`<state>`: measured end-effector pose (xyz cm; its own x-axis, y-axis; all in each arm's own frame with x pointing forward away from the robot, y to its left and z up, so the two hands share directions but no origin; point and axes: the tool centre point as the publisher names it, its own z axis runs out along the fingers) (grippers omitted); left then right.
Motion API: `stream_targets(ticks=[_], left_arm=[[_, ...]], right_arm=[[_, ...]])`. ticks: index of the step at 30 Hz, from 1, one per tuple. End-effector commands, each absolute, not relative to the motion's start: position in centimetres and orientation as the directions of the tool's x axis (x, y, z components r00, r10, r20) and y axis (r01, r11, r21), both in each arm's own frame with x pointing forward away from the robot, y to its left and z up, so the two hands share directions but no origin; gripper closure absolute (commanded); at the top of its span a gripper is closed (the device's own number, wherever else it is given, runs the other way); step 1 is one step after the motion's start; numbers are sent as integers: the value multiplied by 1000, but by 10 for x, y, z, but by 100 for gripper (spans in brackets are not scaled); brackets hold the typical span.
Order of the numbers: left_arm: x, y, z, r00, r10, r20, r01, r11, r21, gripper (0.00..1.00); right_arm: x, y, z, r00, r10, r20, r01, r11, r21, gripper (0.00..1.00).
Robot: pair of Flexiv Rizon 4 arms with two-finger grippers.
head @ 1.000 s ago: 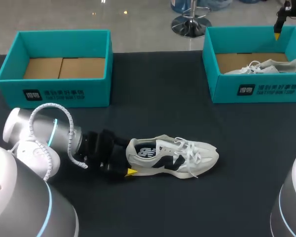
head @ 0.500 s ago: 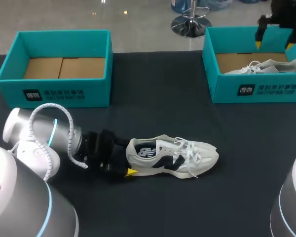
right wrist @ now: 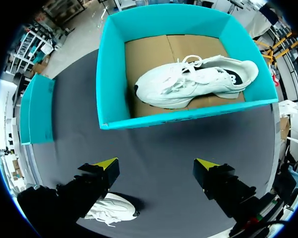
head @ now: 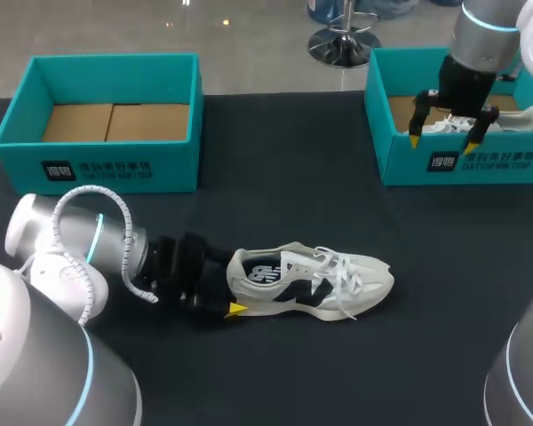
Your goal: Take the shoe out of the shoebox, open the shoe tongue, remove and reinsert the insole, then place the shoe into the shoebox
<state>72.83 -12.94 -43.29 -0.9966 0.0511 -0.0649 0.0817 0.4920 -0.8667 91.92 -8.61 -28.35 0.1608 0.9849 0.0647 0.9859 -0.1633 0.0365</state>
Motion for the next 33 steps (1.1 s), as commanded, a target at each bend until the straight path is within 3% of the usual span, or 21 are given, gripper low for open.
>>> stream_targets(ticks=[1, 4, 22, 33], left_arm=[[729, -130, -436, -997, 52, -65, 82, 495, -865, 100], [729, -130, -436, -997, 52, -65, 82, 495, -865, 100], [729, -130, -436, -997, 52, -65, 82, 495, -865, 100], [729, -130, -436, -997, 52, -65, 82, 495, -865, 100]], right_arm=[[900, -72, -283, 147, 987, 66, 986, -152, 67, 0], [895, -59, -293, 122, 992, 27, 992, -121, -36, 0], [893, -60, -290, 150, 987, 61, 989, -149, -20, 0], [851, 6, -264, 71, 994, -85, 997, -74, -26, 0]])
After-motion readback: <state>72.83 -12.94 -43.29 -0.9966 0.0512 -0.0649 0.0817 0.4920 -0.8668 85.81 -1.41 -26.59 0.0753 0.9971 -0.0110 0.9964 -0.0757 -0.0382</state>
